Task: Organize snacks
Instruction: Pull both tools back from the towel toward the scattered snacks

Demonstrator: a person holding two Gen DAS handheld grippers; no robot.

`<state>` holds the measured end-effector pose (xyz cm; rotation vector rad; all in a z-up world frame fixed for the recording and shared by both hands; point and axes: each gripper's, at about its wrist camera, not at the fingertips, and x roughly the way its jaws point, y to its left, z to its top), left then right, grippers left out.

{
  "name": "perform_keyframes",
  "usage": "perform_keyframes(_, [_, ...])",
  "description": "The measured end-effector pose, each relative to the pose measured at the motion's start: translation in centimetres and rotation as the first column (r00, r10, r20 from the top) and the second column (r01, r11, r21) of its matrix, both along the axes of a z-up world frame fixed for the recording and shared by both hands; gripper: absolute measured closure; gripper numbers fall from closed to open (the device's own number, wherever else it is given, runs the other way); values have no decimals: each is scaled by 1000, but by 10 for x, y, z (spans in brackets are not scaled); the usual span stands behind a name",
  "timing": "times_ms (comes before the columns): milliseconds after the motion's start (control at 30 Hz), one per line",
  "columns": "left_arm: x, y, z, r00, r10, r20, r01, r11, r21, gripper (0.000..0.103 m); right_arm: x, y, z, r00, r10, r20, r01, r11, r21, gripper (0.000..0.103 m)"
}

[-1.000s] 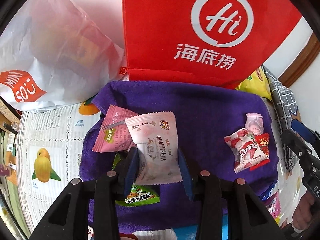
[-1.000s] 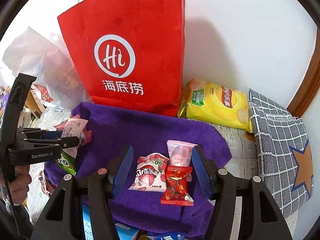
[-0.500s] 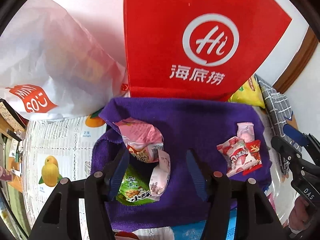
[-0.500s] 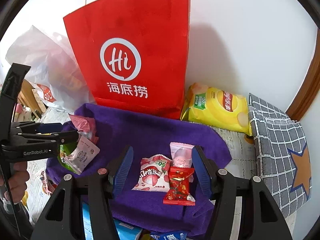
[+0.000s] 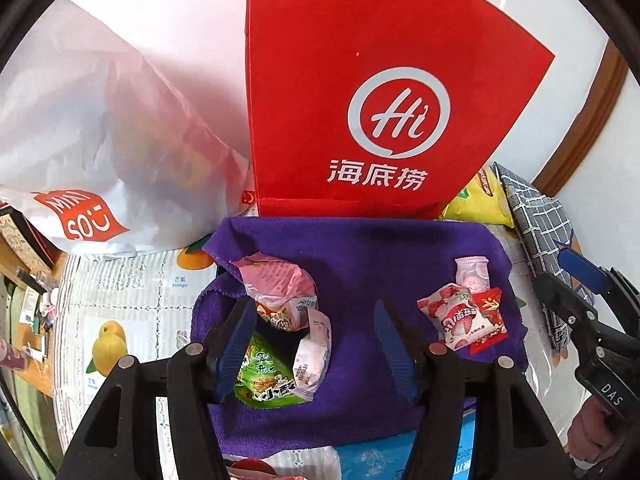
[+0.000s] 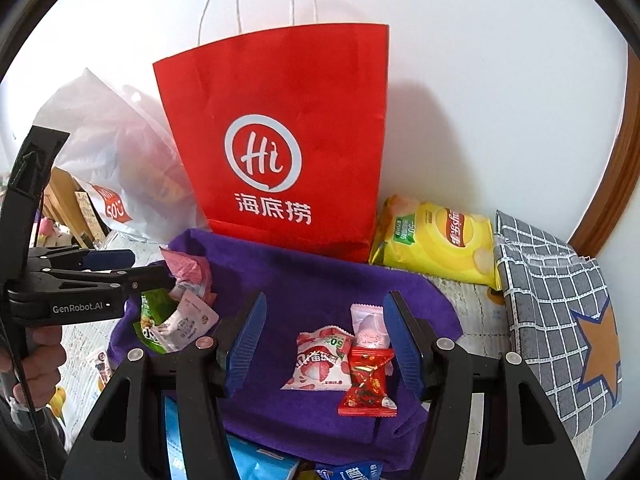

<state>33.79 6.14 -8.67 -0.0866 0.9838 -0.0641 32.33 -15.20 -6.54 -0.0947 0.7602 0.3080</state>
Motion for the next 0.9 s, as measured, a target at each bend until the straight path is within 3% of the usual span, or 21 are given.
perform_keyframes(467, [-19, -2, 25, 997, -23, 69, 24, 1000, -13, 44, -17, -5, 11, 1000, -26, -7, 26, 999, 41, 42])
perform_keyframes(900, [-47, -5, 53, 989, -29, 146, 33, 999, -28, 42, -89, -43, -55, 981, -71, -179, 70, 997, -10, 42])
